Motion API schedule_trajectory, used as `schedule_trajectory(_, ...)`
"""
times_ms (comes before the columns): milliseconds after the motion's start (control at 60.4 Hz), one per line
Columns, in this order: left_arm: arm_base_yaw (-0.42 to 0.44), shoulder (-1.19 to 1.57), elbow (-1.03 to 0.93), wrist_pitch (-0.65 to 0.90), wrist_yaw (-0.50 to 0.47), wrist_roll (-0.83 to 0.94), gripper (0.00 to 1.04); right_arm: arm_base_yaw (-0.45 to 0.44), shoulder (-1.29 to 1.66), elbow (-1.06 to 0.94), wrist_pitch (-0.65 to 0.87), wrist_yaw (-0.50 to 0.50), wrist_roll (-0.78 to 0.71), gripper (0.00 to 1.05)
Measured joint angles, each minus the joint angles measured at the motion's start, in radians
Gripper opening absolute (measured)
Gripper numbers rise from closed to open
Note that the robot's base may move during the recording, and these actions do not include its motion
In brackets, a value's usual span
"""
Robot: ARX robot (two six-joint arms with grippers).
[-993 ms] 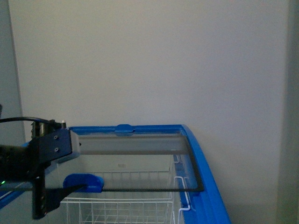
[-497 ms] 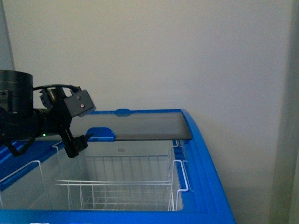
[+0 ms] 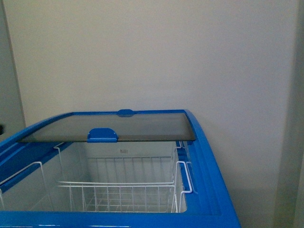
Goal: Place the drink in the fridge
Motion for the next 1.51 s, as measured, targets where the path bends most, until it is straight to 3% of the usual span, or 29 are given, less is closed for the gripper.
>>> schedule_trajectory(132, 0.023, -0.356, -0.229, -0.048, -0.246, -0.007, 0.77, 0.0, 0.0, 0.0, 0.0, 0.0, 0.0, 0.42)
schedule_trajectory(215, 0.024, -0.51, -0.316, -0.056, -0.293, -0.01, 0.66, -0.007, 0.009, 0.011, -0.042, -0.023, 0.018, 0.42)
schedule_trajectory(331, 0.006, -0.608, -0.377, -0.052, -0.311, -0.01, 0.5, -0.03, 0.059, 0.146, -0.382, -0.245, 0.008, 0.42)
schedule_trajectory(364, -0.008, -0.625, -0.399, -0.05, -0.331, -0.01, 0.43, -0.052, 0.09, 0.192, -0.469, -0.365, -0.036, 0.42)
schedule_trajectory(463, -0.087, -0.659, -0.443, -0.05, -0.409, -0.01, 0.27, -0.142, 0.204, 0.248, -0.453, -0.563, -0.177, 0.42)
schedule_trajectory(629, -0.105, -0.708, -0.488, -0.048, -0.423, -0.01, 0.03, -0.214, 0.475, 0.404, -0.36, -0.739, -0.472, 0.42)
schedule_trajectory(761, -0.107, -0.749, -0.522, -0.052, -0.422, -0.013, 0.03, -0.194, 0.779, 0.582, -0.334, -0.752, -0.801, 0.42)
schedule_trajectory(910, -0.108, -0.801, -0.555, -0.069, -0.422, -0.013, 0.03, -0.071, 1.136, 0.854, -0.396, -0.731, -1.051, 0.42)
schedule_trajectory(1175, -0.108, -0.861, -0.583, -0.101, -0.422, -0.013, 0.03, 0.055, 1.469, 1.131, -0.488, -0.729, -1.099, 0.42)
schedule_trajectory(1457, -0.108, -0.925, -0.618, -0.116, -0.422, -0.013, 0.03, 0.058, 1.679, 1.311, -0.489, -0.69, -1.077, 0.41)
schedule_trajectory(1506, -0.108, -1.004, -0.624, -0.222, -0.42, -0.013, 0.03, 0.051, 1.711, 1.35, -0.497, -0.685, -1.068, 0.41)
